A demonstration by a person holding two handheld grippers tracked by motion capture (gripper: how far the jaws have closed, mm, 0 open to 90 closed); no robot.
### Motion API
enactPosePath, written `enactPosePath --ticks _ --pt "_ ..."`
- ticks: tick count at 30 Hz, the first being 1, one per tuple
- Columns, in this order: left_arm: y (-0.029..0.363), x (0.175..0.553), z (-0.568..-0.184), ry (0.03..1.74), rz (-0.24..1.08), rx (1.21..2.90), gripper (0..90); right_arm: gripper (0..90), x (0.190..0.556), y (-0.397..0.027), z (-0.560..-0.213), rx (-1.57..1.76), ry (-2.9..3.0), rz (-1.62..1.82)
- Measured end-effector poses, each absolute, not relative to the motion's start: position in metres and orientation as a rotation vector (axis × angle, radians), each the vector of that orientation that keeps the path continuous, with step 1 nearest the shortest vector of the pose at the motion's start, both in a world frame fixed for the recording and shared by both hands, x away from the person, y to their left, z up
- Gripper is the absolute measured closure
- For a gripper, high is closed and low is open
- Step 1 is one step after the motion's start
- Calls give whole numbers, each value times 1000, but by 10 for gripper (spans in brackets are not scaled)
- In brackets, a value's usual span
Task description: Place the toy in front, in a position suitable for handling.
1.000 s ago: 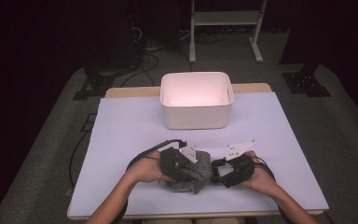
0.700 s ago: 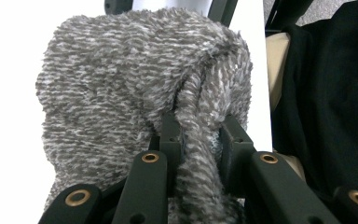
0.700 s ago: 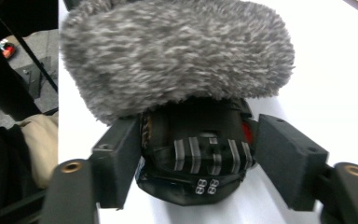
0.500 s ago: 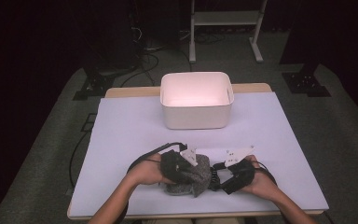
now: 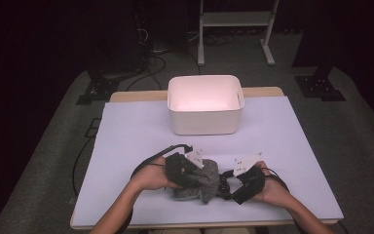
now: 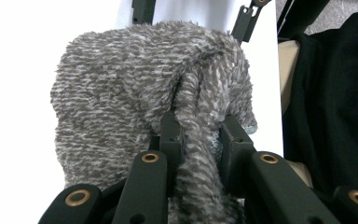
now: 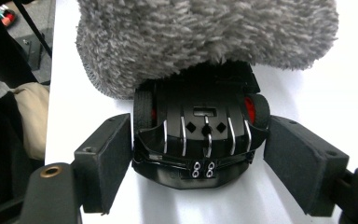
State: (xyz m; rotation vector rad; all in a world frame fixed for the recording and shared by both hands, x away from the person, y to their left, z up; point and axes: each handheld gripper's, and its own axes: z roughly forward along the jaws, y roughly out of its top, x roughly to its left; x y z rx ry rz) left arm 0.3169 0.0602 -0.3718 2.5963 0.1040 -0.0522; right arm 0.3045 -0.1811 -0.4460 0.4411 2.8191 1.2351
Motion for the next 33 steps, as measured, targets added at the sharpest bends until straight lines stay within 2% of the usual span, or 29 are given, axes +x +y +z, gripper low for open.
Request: enactPosePath --ticks 9,19,33 --pt "63 318 -367 114 -45 2582 745 215 306 -171 -458 409 2853 1182" --pt "58 318 -363 106 -43 2562 745 234 308 -164 -449 202 2817 1118" --pt "-5 327 -386 16 -110 2612 745 234 309 -169 -458 278 2818 1212"
